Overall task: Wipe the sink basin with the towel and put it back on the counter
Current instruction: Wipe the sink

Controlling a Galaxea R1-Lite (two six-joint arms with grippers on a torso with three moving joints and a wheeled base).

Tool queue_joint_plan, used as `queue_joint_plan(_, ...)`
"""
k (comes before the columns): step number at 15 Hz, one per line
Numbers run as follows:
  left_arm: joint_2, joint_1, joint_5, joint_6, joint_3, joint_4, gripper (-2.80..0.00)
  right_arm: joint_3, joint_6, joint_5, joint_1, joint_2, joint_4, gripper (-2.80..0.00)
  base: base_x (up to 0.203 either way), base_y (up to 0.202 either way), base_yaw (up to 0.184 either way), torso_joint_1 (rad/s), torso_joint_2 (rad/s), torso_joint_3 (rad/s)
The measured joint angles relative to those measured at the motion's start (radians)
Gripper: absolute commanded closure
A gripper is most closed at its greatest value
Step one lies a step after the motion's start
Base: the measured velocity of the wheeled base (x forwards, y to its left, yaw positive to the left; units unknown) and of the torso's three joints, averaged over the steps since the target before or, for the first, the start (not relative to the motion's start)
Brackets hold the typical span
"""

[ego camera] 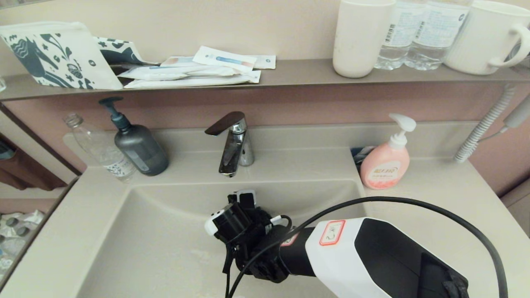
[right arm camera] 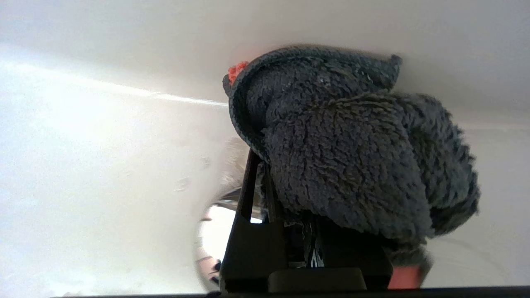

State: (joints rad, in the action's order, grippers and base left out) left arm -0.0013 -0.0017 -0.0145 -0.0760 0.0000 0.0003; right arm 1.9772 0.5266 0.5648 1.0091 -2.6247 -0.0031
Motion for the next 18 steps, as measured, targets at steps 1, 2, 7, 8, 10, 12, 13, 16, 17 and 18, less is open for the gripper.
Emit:
queue_joint_plan(1, 0.0, 0.0, 0.0, 0.0, 0.0, 0.0, 0.0, 0.0, -0.004, -0.011, 0.006, 0.002, -0.006, 0.0, 0.0, 0.0, 0.0, 0.0, 0.0, 0.0)
queue_joint_plan(2, 0.0, 0.0, 0.0, 0.0, 0.0, 0.0, 0.0, 0.001, -0.01, -0.022, 0.012, 0.005, -0.008, 0.0, 0.0, 0.0, 0.0, 0.0, 0.0, 0.0)
queue_joint_plan(7, 0.0, 0.0, 0.001, 0.0, 0.0, 0.0, 0.0, -0.004, -0.02, -0.032, 0.014, 0.015, 0.005, 0.0, 0.0, 0.0, 0.0, 0.0, 0.0, 0.0)
queue_joint_plan(8, 0.0, 0.0, 0.001, 0.0, 0.0, 0.0, 0.0, -0.007, -0.022, -0.031, 0.004, 0.015, 0.006, 0.0, 0.0, 0.0, 0.0, 0.0, 0.0, 0.0)
queue_joint_plan(10, 0.0, 0.0, 0.001, 0.0, -0.001, 0.0, 0.0, -0.012, -0.023, -0.028, -0.023, 0.016, 0.01, 0.0, 0.0, 0.0, 0.0, 0.0, 0.0, 0.0)
queue_joint_plan(12, 0.0, 0.0, 0.0, 0.0, -0.001, 0.0, 0.0, -0.013, -0.028, -0.017, -0.045, 0.015, 0.064, 0.0, 0.0, 0.0, 0.0, 0.0, 0.0, 0.0)
queue_joint_plan(13, 0.0, 0.0, 0.0, 0.0, -0.001, 0.0, 0.0, -0.012, -0.029, 0.001, -0.054, 0.014, 0.1, 0.0, 0.0, 0.0, 0.0, 0.0, 0.0, 0.0)
queue_joint_plan(16, 0.0, 0.0, 0.0, 0.0, -0.001, 0.0, 0.0, -0.017, -0.032, 0.023, -0.082, 0.014, 0.136, 0.0, 0.0, 0.0, 0.0, 0.0, 0.0, 0.0)
queue_joint_plan(17, 0.0, 0.0, 0.0, -0.001, -0.001, 0.0, 0.0, -0.027, -0.032, 0.045, -0.091, 0.016, 0.16, 0.0, 0.0, 0.0, 0.0, 0.0, 0.0, 0.0)
queue_joint_plan(18, 0.0, 0.0, 0.0, 0.0, -0.001, 0.0, 0.0, -0.041, -0.031, 0.068, -0.101, 0.021, 0.192, 0.0, 0.0, 0.0, 0.0, 0.0, 0.0, 0.0)
